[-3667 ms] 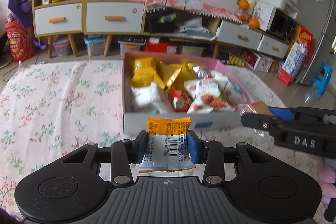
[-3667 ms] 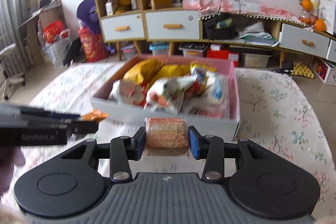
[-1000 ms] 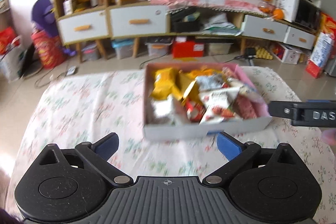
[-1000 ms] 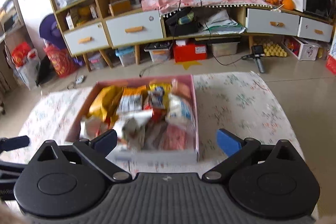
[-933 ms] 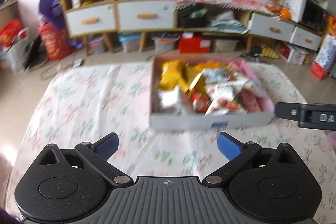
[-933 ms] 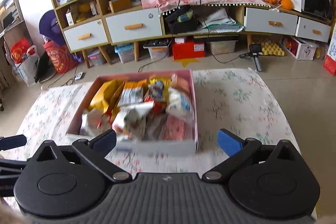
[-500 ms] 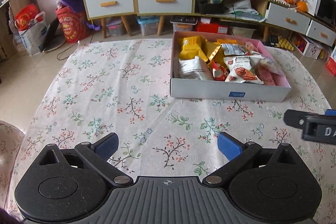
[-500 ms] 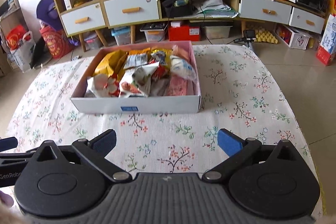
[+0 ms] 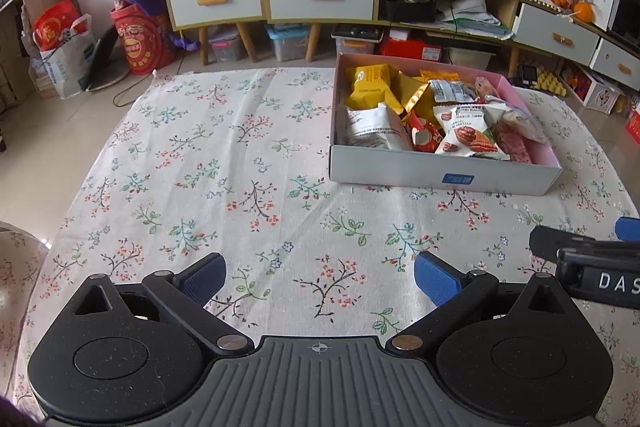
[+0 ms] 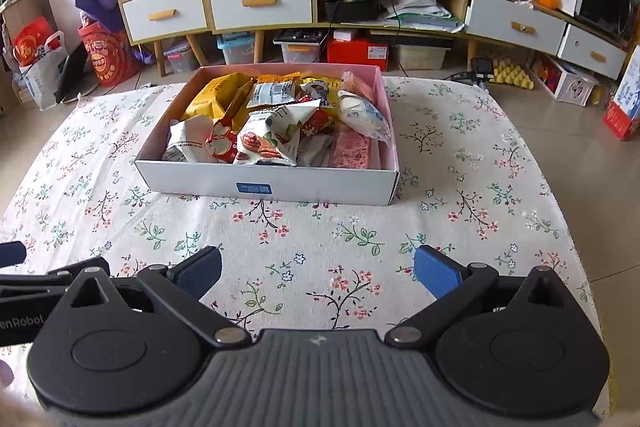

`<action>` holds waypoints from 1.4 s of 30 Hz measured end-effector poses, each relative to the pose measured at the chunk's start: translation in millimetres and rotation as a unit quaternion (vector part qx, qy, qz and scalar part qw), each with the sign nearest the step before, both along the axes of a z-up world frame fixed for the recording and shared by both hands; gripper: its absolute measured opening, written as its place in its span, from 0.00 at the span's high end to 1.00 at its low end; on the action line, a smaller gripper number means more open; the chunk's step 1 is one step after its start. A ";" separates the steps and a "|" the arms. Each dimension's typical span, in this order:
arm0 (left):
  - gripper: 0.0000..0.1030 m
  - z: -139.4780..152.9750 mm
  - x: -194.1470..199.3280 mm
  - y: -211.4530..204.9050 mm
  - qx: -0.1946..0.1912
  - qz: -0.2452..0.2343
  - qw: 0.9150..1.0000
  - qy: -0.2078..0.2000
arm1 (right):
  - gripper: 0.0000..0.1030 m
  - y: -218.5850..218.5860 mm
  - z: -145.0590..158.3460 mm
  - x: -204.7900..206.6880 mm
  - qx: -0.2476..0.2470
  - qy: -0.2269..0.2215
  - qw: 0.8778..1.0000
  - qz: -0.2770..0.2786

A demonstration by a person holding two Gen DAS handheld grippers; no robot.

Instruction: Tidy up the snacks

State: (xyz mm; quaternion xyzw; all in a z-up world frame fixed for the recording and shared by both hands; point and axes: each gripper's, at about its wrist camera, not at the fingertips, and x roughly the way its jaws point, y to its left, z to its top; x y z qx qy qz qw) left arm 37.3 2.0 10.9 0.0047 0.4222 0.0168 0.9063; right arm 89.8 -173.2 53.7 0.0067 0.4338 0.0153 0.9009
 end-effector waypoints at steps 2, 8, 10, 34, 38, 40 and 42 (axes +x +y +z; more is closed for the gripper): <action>0.02 0.7 0.5 -0.6 0.001 0.002 1.000 -0.001 | 0.00 1.1 0.2 -0.6 0.001 0.002 1.000 0.001; 0.02 2.1 -0.2 0.3 0.004 0.008 1.000 -0.004 | 0.00 6.8 3.3 -1.7 -0.004 0.002 1.000 0.014; 0.02 1.7 0.3 0.8 0.006 0.008 1.000 -0.004 | 0.00 7.5 3.9 -1.9 -0.005 0.000 1.000 0.015; 0.02 1.5 0.4 -1.0 0.008 0.005 1.000 -0.001 | 0.00 8.3 1.9 0.2 -0.009 0.007 1.000 0.011; 0.02 1.5 0.4 -1.0 0.007 0.005 1.000 -0.001 | 0.00 8.2 1.6 0.3 -0.009 0.007 1.000 0.011; 0.02 1.4 0.3 -0.9 0.007 0.005 1.000 -0.002 | 0.00 8.4 1.4 0.3 -0.010 0.008 1.000 0.012; 0.02 1.4 0.3 -1.0 0.007 0.005 1.000 -0.002 | 0.00 8.6 1.3 0.2 -0.010 0.008 1.000 0.012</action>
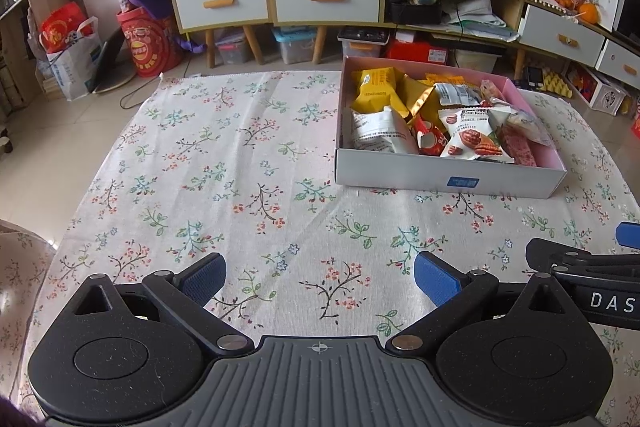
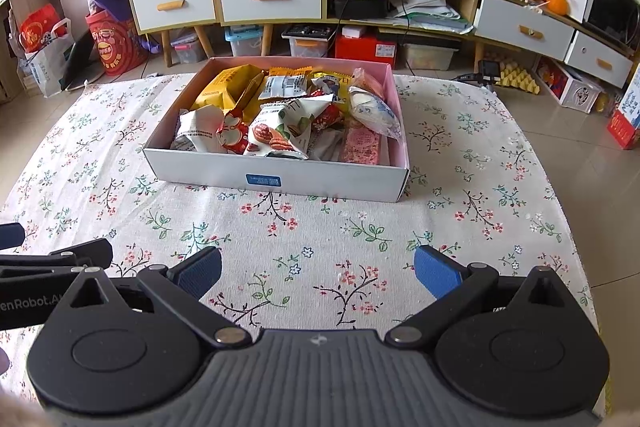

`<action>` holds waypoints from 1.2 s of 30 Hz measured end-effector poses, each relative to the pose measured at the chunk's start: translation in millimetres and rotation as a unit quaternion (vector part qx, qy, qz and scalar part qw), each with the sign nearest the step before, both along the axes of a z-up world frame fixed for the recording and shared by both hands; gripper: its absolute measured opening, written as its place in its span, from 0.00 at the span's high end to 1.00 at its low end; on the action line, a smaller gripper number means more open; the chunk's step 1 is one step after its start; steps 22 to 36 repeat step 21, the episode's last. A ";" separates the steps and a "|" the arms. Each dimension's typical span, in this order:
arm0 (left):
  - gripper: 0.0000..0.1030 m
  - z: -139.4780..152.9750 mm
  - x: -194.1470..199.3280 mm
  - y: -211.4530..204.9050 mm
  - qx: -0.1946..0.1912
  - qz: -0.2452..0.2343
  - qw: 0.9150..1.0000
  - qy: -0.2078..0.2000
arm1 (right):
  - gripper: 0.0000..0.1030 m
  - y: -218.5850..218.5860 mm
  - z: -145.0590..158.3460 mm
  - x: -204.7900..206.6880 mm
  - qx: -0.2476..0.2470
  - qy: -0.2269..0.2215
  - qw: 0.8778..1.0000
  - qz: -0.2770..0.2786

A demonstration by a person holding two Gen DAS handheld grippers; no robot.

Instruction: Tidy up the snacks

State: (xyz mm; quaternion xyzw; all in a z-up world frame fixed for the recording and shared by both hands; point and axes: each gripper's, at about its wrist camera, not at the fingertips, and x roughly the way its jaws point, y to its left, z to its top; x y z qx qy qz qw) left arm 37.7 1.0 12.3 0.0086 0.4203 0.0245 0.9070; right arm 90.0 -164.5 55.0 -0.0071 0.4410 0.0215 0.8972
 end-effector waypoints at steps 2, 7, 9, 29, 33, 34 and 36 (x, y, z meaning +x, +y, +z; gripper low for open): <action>0.02 0.3 -0.1 0.6 0.000 0.000 1.000 0.000 | 0.00 -0.1 0.1 0.1 0.000 0.000 1.000 0.000; 0.02 0.2 -0.1 0.6 0.000 0.000 1.000 0.000 | 0.00 0.0 0.1 0.1 0.000 0.000 1.000 0.000; 0.02 0.2 -0.1 0.6 0.000 0.000 1.000 0.000 | 0.00 0.1 0.1 0.1 0.000 0.000 1.000 0.000; 0.02 0.2 -0.6 3.3 -0.001 -0.001 1.000 0.002 | 0.00 1.9 0.3 -0.6 -0.001 0.000 1.000 0.001; 0.02 0.2 -0.6 3.3 -0.001 -0.001 1.000 0.002 | 0.00 1.9 0.3 -0.6 -0.001 0.000 1.000 0.001; 0.02 0.2 -0.6 3.3 -0.001 -0.001 1.000 0.002 | 0.00 1.9 0.3 -0.6 -0.001 0.000 1.000 0.001; 0.02 0.2 -0.6 3.3 -0.001 -0.001 1.000 0.002 | 0.00 1.9 0.3 -0.6 -0.001 0.000 1.000 0.001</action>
